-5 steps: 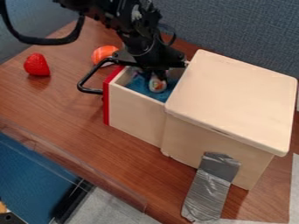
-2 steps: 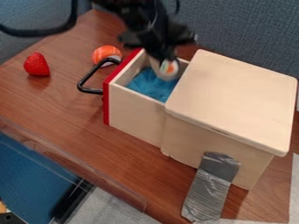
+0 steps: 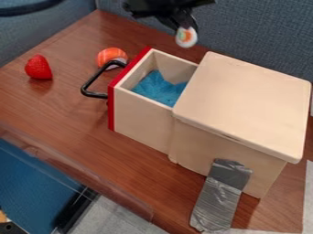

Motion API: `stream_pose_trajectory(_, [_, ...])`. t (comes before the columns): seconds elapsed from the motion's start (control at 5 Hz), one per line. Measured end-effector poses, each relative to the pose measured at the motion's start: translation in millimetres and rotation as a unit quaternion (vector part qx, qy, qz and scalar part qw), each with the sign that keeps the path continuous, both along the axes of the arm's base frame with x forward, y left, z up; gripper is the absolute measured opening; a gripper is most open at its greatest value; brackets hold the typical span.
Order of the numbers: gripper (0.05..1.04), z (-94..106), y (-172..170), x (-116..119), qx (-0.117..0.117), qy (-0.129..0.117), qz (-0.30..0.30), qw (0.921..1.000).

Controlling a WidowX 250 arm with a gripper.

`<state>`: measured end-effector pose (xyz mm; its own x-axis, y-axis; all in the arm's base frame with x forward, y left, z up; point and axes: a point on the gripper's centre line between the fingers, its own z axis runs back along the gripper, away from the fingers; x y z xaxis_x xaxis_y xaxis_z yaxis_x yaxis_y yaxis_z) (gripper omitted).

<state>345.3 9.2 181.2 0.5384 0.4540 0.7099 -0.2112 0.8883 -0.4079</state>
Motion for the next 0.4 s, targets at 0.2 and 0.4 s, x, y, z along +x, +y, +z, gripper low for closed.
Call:
stream_pose_trajectory(0.2, [0.068,0.3,28,0,0.022,-0.006,0.019,0.9996])
stream_pose_trajectory(0.4, [0.068,-7.9,61,-2,0.034,-0.001,0.054,0.9979])
